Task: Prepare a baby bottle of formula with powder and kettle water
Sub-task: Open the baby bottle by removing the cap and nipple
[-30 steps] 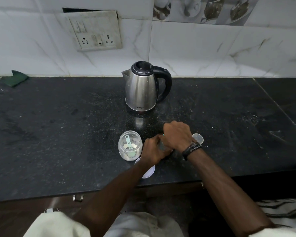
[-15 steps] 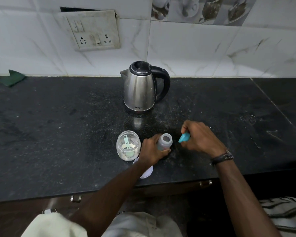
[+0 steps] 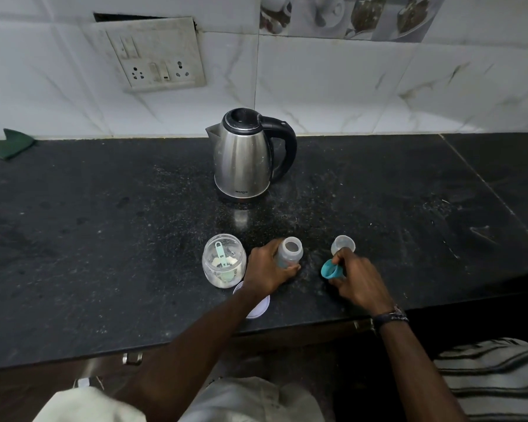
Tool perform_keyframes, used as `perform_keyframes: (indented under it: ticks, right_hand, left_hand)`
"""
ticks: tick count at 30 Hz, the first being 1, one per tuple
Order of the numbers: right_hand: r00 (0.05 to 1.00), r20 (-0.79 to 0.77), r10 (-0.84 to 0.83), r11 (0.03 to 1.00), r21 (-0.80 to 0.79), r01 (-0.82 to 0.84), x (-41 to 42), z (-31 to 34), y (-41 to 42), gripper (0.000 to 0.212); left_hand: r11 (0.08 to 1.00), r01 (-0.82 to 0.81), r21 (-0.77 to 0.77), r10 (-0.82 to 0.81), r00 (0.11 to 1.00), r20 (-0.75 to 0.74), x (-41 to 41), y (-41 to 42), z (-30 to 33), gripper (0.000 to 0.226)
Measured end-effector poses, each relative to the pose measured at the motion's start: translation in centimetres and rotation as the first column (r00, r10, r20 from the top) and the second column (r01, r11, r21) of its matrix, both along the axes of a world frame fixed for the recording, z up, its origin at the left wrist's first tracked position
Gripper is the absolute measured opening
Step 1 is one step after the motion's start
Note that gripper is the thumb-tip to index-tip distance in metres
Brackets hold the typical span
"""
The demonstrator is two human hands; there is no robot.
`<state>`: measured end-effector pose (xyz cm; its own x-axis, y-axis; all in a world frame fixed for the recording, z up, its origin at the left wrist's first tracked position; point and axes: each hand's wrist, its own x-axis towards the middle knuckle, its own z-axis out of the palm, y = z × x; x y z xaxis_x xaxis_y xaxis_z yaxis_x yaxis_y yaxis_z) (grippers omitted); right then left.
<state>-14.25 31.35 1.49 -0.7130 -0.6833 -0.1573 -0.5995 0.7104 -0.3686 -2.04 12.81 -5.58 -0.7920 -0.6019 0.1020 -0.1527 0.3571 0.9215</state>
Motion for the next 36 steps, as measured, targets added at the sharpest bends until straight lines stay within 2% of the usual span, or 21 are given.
perform_keyframes:
  ticks: [19, 27, 33, 36]
  right_hand:
    - [0.999, -0.023, 0.033, 0.999, 0.004, -0.033, 0.1, -0.1, 0.3, 0.064]
    - [1.0, 0.005, -0.016, 0.996, -0.084, 0.016, 0.4, 1.3, 0.2, 0.095]
    - [0.999, -0.016, -0.033, 0.994, -0.107, 0.032, 0.5, 2.4, 0.0, 0.094]
    - [0.998, -0.045, -0.043, 0.992, -0.12, 0.037, 0.6, 2.5, -0.2, 0.092]
  left_hand:
    - [0.999, 0.033, -0.006, -0.033, 0.997, 0.066, 0.1, -0.2, 0.3, 0.066]
    - [0.999, 0.02, -0.027, -0.019, 0.997, 0.069, 0.2, 0.0, 1.3, 0.066]
    - [1.0, 0.014, -0.022, -0.012, 0.996, 0.085, 0.3, 0.1, 1.6, 0.07]
    - [1.0, 0.027, -0.003, -0.026, 0.993, 0.111, 0.4, 0.1, 1.7, 0.08]
